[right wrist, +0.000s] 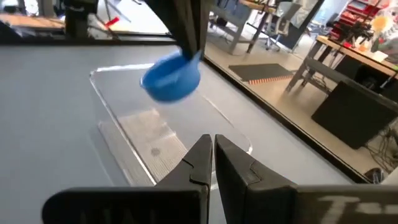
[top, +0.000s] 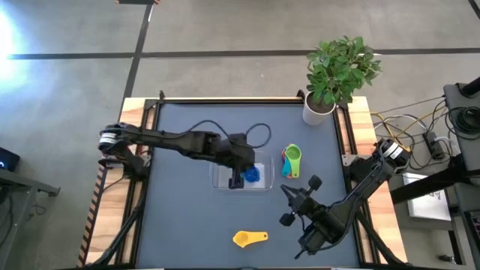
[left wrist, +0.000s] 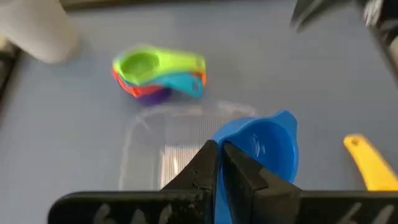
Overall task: Nest measuring cups in basket
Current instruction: Stack the blue measuring cup on top of the green measuring cup
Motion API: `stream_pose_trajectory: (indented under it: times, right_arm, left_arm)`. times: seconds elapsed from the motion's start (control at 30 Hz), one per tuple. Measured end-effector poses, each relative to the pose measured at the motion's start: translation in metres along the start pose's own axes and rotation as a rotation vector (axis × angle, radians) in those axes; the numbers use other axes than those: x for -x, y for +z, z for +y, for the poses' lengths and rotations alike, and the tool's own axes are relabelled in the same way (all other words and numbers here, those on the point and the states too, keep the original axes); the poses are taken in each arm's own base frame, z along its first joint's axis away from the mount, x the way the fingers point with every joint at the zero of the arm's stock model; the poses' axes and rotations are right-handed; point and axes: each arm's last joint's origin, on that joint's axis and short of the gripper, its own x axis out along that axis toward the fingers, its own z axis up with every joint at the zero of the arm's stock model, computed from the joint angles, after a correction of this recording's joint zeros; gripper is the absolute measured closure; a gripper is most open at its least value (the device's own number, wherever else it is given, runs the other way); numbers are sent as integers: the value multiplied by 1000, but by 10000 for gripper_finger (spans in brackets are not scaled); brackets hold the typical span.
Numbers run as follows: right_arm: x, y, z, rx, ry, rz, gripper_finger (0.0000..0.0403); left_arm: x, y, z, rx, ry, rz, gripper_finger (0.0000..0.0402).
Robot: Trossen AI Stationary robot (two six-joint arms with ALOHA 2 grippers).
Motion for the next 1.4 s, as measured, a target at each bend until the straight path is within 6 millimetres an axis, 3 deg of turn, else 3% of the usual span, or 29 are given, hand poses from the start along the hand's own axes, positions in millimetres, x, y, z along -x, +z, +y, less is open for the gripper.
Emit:
stream_pose_trajectory:
  times: [0.27, 0.47, 0.6, 0.8, 1.0, 1.2, 1.4]
  right_arm:
    - [-8, 2, 7, 19, 37, 62, 382]
    - [-24, 12, 29, 92, 250, 171, 348]
    - [-36, 18, 39, 132, 379, 143, 329]
    - [-55, 16, 38, 116, 335, 77, 305]
    - [-75, 7, 21, -17, 353, 18, 290]
    - [-91, 3, -3, -159, 575, -153, 287]
    - [-105, 3, -30, -271, 403, -338, 284]
  left_arm:
    - [55, 11, 6, 11, 61, -185, 402]
    - [85, -1, 14, 45, 167, -241, 402]
    - [99, -13, 19, 100, 208, -322, 402]
    - [102, -44, 24, 220, 205, -490, 402]
    - [87, -70, 23, 304, 179, -618, 402]
    - [73, -77, 23, 363, 155, -730, 401]
    - [58, -69, 23, 402, 131, -833, 401]
